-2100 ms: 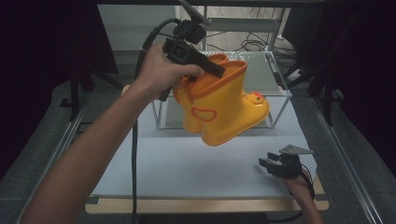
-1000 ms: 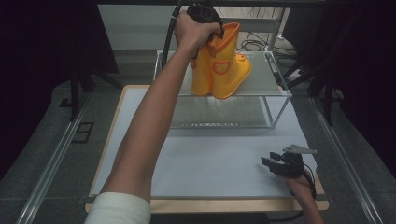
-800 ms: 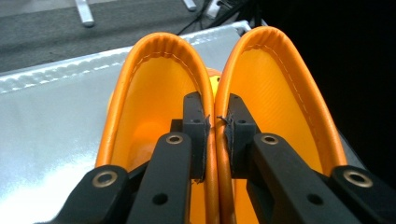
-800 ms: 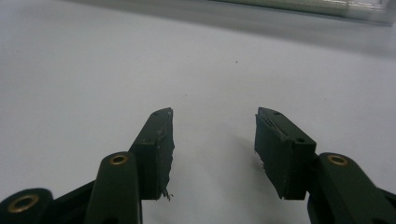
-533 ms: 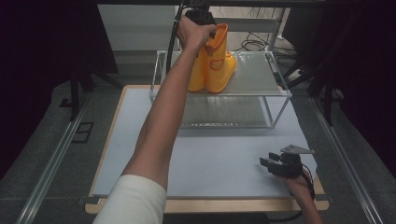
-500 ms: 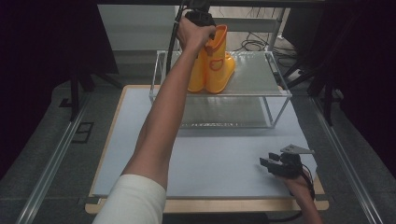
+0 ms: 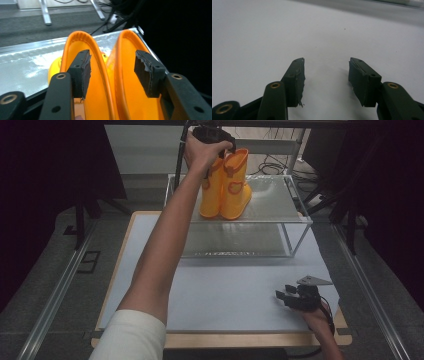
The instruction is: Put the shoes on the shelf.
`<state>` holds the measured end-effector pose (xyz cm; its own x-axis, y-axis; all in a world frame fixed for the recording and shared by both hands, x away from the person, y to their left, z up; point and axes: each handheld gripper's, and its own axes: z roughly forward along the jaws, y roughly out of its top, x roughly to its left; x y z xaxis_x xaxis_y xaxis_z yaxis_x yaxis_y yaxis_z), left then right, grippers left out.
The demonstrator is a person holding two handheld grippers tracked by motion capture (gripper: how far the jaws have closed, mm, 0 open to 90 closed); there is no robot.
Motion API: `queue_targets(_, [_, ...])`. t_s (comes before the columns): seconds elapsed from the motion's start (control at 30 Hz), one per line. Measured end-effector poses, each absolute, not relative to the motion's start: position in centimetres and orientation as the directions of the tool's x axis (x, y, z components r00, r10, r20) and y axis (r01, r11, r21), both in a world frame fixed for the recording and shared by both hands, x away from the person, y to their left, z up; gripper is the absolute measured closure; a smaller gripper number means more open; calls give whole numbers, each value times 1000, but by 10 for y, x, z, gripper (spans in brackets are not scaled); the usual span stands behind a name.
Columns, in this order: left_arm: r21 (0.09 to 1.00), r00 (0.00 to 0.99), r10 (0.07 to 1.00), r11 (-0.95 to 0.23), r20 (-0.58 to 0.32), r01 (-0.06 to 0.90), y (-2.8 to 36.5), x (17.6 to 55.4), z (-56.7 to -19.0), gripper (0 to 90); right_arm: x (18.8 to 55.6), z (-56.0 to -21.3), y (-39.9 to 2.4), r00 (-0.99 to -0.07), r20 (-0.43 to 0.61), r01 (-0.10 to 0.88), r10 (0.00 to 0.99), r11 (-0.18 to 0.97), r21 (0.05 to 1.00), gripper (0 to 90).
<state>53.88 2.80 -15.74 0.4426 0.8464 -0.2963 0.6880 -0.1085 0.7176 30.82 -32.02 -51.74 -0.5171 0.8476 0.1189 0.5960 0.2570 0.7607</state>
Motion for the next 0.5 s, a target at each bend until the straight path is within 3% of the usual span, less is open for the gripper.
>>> queue_targets(0.1, [742, 481, 829, -126, -287, 659, 42, 527, -152, 496, 308, -518, -320, -516, 121, 601, 848, 258, 757, 466])
queue_targets(0.13, [753, 525, 802, -151, -285, 640, 52, 517, -148, 585, 308, -518, -320, -516, 121, 600, 848, 256, 758, 467])
queue_targets(0.23, [763, 554, 784, -168, -281, 625, 61, 505, -146, 697, 308, -518, -321, -515, 120, 600, 849, 256, 758, 466])
queue_targets(0.5, [792, 627, 746, -234, -226, 564, 91, 450, -139, 847, 307, -515, -323, -507, 116, 592, 854, 247, 767, 466])
